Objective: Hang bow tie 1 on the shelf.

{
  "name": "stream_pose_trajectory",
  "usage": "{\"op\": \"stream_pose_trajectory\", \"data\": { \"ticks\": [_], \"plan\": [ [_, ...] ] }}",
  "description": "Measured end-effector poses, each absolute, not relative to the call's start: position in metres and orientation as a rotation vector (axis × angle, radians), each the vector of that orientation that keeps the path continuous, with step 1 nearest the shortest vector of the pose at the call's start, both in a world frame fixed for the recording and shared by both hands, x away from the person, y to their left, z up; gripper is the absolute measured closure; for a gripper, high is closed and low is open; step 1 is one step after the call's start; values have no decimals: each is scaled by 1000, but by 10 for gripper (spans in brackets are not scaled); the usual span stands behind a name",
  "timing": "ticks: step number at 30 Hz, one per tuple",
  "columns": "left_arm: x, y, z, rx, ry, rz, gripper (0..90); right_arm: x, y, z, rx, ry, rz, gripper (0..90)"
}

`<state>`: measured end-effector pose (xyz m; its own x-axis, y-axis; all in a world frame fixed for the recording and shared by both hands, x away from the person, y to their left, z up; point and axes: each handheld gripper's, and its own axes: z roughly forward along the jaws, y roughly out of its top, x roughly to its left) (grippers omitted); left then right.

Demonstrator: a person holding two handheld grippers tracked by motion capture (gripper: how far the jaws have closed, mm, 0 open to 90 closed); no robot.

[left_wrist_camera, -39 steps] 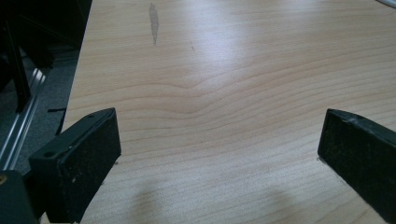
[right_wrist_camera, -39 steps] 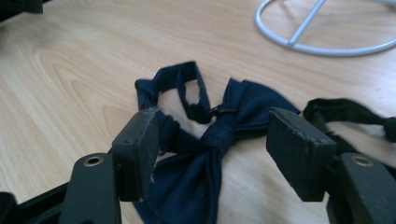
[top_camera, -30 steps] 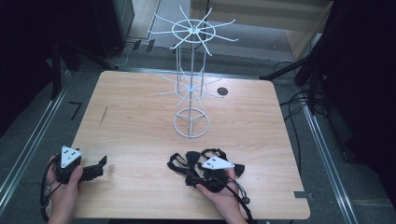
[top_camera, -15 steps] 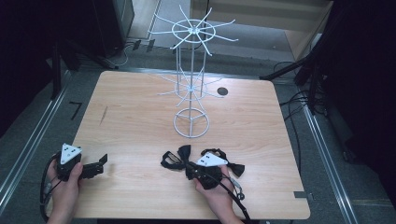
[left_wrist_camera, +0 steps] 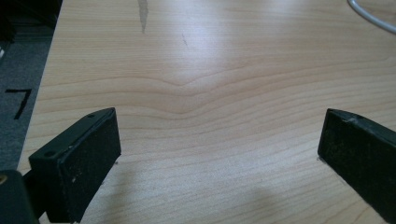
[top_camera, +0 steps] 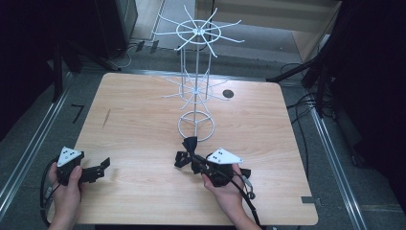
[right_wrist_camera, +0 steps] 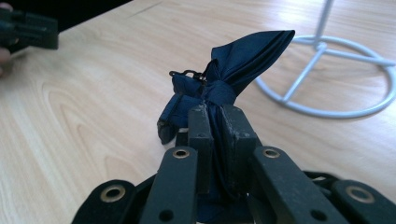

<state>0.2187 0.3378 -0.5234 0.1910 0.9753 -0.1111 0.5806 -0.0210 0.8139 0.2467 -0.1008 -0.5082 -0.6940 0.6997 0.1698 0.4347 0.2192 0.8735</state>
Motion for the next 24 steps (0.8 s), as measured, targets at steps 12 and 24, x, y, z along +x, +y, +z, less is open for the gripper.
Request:
{"op": "stream_pose_trajectory", "data": {
  "ticks": [12, 24],
  "plan": [
    [218, 339, -523, 1684, 1487, 654, 0, 274, -107, -507, 1097, 2191, 1395, 848],
    [218, 338, -523, 1683, 1484, 657, 0, 278, -115, -497, 1112, 2072, 1518, 846]
  ]
}}
